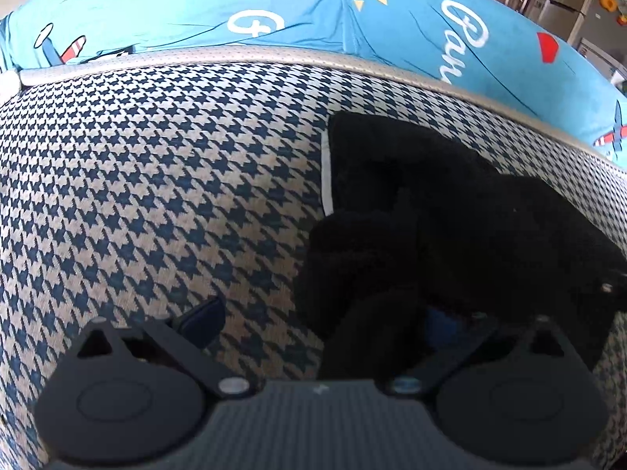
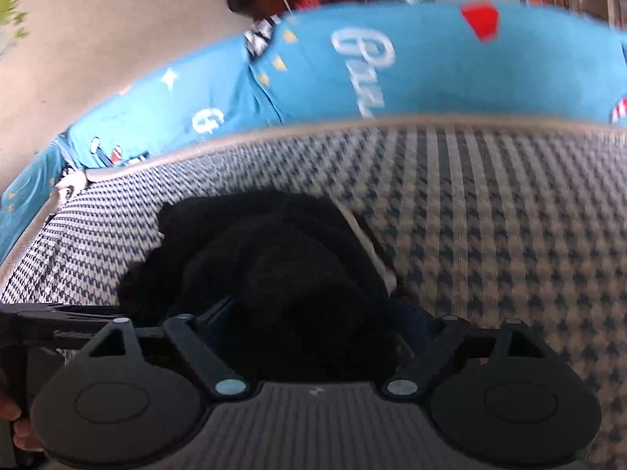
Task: Fold clothes
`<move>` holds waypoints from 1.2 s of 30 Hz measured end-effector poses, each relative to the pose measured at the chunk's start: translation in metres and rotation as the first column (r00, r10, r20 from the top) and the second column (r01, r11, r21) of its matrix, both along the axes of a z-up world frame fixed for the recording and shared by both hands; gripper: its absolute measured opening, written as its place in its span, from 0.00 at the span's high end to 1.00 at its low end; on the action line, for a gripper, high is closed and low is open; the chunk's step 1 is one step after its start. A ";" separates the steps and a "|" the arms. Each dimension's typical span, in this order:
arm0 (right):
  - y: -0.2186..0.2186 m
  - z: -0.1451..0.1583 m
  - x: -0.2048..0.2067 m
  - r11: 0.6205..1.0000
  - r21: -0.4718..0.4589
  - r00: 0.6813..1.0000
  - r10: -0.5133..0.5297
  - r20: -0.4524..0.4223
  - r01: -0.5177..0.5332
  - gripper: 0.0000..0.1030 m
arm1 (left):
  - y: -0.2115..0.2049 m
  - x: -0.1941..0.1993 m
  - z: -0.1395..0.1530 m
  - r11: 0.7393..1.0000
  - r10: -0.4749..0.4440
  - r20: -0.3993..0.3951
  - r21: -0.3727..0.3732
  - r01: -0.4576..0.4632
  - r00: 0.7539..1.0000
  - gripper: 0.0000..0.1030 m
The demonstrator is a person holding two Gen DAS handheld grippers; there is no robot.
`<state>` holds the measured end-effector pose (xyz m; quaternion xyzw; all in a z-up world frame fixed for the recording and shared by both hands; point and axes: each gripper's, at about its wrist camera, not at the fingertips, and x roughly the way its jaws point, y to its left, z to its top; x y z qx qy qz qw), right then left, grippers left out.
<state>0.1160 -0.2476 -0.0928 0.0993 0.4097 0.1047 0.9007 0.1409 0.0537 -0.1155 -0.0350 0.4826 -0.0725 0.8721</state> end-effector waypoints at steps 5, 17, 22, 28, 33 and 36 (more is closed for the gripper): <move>-0.005 -0.018 0.008 0.993 0.117 0.996 -0.014 -0.087 0.024 0.15 | -0.003 -0.006 -0.002 1.000 -0.030 -0.008 0.007 0.030 1.000 0.00; 0.008 -0.024 0.017 0.988 0.143 0.998 0.056 -0.017 -0.053 0.60 | -0.013 -0.010 -0.005 0.995 -0.091 -0.051 -0.048 0.089 0.994 0.00; 0.018 -0.011 0.024 0.987 0.116 0.992 0.105 0.070 -0.113 0.66 | -0.021 -0.010 -0.006 0.997 -0.066 -0.030 -0.051 0.065 0.997 0.00; 0.032 0.003 0.033 0.984 0.070 0.973 0.151 0.177 -0.166 0.67 | -0.028 -0.005 -0.001 0.998 -0.029 0.018 -0.051 0.030 0.999 0.00; 0.043 0.020 0.038 0.975 0.049 0.934 0.190 0.302 -0.215 0.68 | -0.033 0.005 0.009 0.999 0.034 0.103 -0.031 -0.031 0.994 0.00; 0.048 0.027 0.045 0.976 0.041 0.916 0.186 0.356 -0.214 0.68 | -0.038 0.012 0.012 0.997 0.071 0.125 -0.030 -0.067 0.990 0.00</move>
